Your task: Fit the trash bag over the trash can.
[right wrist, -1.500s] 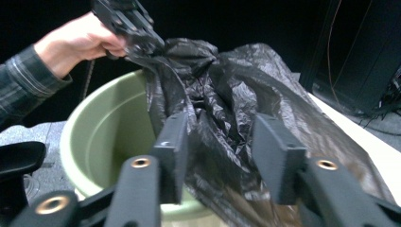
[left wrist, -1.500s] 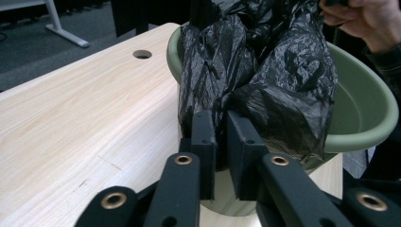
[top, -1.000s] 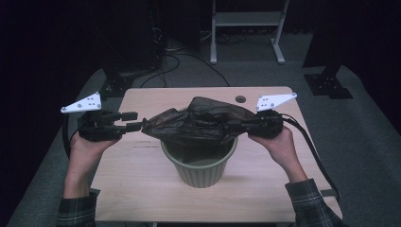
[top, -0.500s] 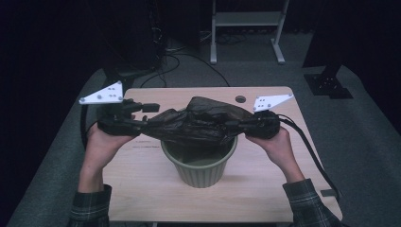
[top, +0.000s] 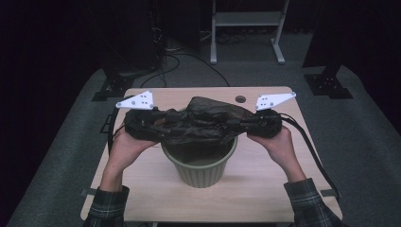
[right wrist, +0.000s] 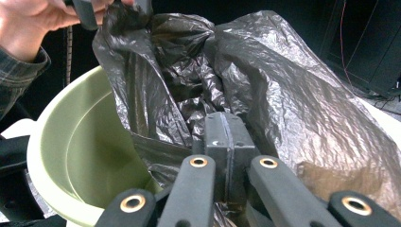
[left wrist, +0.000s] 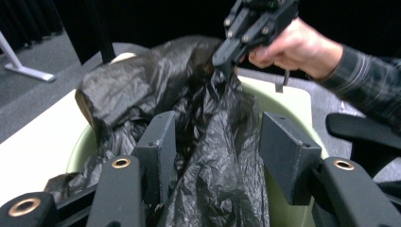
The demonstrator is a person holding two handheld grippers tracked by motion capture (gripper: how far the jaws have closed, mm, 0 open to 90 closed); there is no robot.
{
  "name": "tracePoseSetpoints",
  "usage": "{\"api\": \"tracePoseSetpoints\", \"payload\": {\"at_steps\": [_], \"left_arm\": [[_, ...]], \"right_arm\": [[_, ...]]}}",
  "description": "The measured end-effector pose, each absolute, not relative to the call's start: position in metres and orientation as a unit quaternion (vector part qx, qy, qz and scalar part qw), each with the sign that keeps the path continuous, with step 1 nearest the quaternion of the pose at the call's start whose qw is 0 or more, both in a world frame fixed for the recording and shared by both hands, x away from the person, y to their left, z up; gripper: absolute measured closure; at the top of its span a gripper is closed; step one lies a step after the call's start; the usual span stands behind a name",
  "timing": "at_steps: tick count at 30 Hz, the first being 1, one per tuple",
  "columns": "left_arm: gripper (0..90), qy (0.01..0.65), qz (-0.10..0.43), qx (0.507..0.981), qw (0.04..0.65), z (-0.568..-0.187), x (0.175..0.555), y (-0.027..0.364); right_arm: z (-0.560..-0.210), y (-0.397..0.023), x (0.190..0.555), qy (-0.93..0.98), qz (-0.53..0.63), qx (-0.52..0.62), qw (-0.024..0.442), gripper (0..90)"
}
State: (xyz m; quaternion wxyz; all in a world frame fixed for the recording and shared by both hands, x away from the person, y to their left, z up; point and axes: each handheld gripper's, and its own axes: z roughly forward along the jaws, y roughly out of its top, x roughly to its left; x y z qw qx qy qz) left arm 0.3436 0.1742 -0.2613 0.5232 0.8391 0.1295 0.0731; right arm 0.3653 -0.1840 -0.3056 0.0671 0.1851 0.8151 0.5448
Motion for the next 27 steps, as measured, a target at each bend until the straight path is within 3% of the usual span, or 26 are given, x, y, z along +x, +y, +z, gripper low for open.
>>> {"api": "tracePoseSetpoints", "payload": {"at_steps": [13, 15, 18, 20, 27], "left_arm": [[44.5, 0.145, 0.092, 0.859, 0.482, -0.281, 0.351, 0.164], [54.3, 0.142, 0.089, 0.865, 0.473, -0.282, 0.352, 0.164], [81.4, 0.145, 0.094, 0.866, 0.469, -0.282, 0.352, 0.166], [89.9, 0.152, 0.098, 0.858, 0.48, -0.281, 0.352, 0.173], [90.0, 0.196, 0.115, 0.829, 0.512, -0.274, 0.356, 0.21]], "right_arm": [[-0.3, -0.185, 0.366, 0.808, 0.556, 0.183, 0.061, 89.8], [-0.3, -0.185, 0.365, 0.807, 0.558, 0.183, 0.059, 89.8], [-0.3, -0.186, 0.365, 0.807, 0.56, 0.181, 0.06, 89.8], [-0.299, -0.188, 0.366, 0.805, 0.561, 0.184, 0.062, 89.8], [-0.294, -0.209, 0.371, 0.785, 0.575, 0.214, 0.084, 89.8]]}}
